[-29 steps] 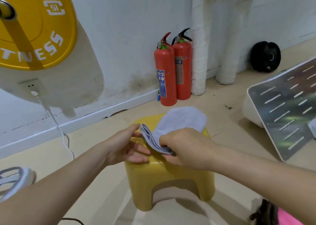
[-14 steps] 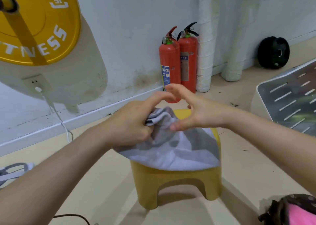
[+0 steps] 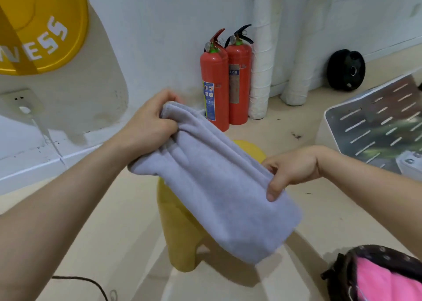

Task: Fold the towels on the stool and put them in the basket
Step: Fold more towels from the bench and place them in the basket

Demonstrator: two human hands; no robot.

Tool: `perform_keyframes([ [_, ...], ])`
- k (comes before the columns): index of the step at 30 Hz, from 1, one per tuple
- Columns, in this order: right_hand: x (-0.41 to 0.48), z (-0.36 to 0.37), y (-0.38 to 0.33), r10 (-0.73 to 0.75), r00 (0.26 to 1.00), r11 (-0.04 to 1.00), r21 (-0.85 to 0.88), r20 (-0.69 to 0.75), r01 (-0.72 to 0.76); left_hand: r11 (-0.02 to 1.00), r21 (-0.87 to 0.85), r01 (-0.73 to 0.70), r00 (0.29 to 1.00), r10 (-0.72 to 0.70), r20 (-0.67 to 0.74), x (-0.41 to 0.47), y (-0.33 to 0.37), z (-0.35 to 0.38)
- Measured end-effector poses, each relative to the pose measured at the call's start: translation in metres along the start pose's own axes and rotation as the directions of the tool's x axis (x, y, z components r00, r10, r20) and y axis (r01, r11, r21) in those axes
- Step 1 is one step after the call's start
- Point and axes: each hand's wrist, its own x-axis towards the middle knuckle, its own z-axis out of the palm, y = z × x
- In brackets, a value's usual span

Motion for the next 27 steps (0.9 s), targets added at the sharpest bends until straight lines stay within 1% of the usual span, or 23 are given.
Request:
perform_keyframes([
  [1, -0.002, -0.005, 0.01, 0.053, 0.999, 0.998, 0.014, -0.009, -0.053, 0.997, -0.004, 0.079, 0.997, -0.079, -0.028, 0.002, -0.019, 0.006],
  [2, -0.004, -0.011, 0.021, 0.099, 0.994, 0.995, 0.034, -0.049, -0.097, 0.986, -0.011, 0.168, 0.985, -0.169, -0.041, 0.003, -0.035, 0.012],
  [4, -0.006, -0.018, 0.035, 0.182, 0.959, 0.981, 0.104, -0.216, -0.162, 0.938, 0.014, 0.347, 0.938, -0.347, -0.014, 0.001, -0.069, 0.025],
  [5, -0.006, -0.02, 0.04, 0.212, 0.922, 0.975, 0.138, -0.323, -0.176, 0.908, 0.041, 0.417, 0.909, -0.417, 0.006, -0.002, -0.083, 0.03],
  [6, -0.002, -0.023, 0.044, 0.223, 0.872, 0.971, 0.179, -0.436, -0.159, 0.881, 0.051, 0.471, 0.882, -0.472, 0.01, -0.004, -0.095, 0.035],
  [7, 0.003, -0.026, 0.047, 0.225, 0.803, 0.967, 0.231, -0.552, -0.112, 0.859, 0.042, 0.511, 0.859, -0.511, -0.007, -0.006, -0.103, 0.039],
  [9, 0.016, -0.031, 0.052, 0.248, 0.616, 0.944, 0.329, -0.748, 0.019, 0.842, 0.01, 0.54, 0.84, -0.538, -0.076, -0.006, -0.114, 0.041],
  [10, 0.02, -0.032, 0.053, 0.258, 0.543, 0.933, 0.351, -0.799, 0.074, 0.852, 0.016, 0.523, 0.848, -0.518, -0.112, -0.006, -0.118, 0.041],
  [11, 0.024, -0.031, 0.053, 0.262, 0.516, 0.928, 0.359, -0.815, 0.097, 0.864, 0.028, 0.502, 0.858, -0.494, -0.142, -0.005, -0.122, 0.039],
  [12, 0.027, -0.03, 0.053, 0.252, 0.54, 0.932, 0.352, -0.803, 0.089, 0.88, 0.038, 0.473, 0.873, -0.462, -0.158, -0.006, -0.124, 0.039],
  [13, 0.028, -0.029, 0.053, 0.233, 0.586, 0.943, 0.328, -0.776, 0.06, 0.895, 0.063, 0.442, 0.889, -0.427, -0.164, -0.008, -0.126, 0.038],
  [14, 0.028, -0.029, 0.054, 0.206, 0.629, 0.959, 0.283, -0.75, 0.024, 0.911, 0.11, 0.397, 0.912, -0.377, -0.164, -0.011, -0.127, 0.037],
  [15, 0.028, -0.029, 0.054, 0.173, 0.653, 0.976, 0.22, -0.738, -0.01, 0.922, 0.177, 0.343, 0.935, -0.316, -0.163, -0.014, -0.128, 0.036],
  [18, 0.027, -0.031, 0.048, 0.062, 0.696, 0.997, 0.015, -0.715, -0.073, 0.904, 0.381, 0.195, 0.979, -0.157, -0.127, -0.019, -0.133, 0.031],
  [20, 0.027, -0.034, 0.045, 0.049, 0.715, 0.994, -0.036, -0.698, -0.103, 0.863, 0.488, 0.131, 0.991, -0.101, -0.087, -0.021, -0.14, 0.028],
  [22, 0.027, -0.036, 0.043, 0.046, 0.704, 0.99, -0.061, -0.709, -0.126, 0.854, 0.506, 0.12, 0.993, -0.109, -0.052, -0.024, -0.145, 0.027],
  [25, 0.028, -0.039, 0.04, 0.032, 0.649, 0.979, -0.107, -0.76, -0.174, 0.891, 0.404, 0.207, 0.978, -0.198, -0.064, -0.024, -0.149, 0.027],
  [27, 0.029, -0.04, 0.037, 0.023, 0.62, 0.983, -0.096, -0.784, -0.158, 0.902, 0.349, 0.254, 0.966, -0.251, -0.053, -0.023, -0.149, 0.026],
])
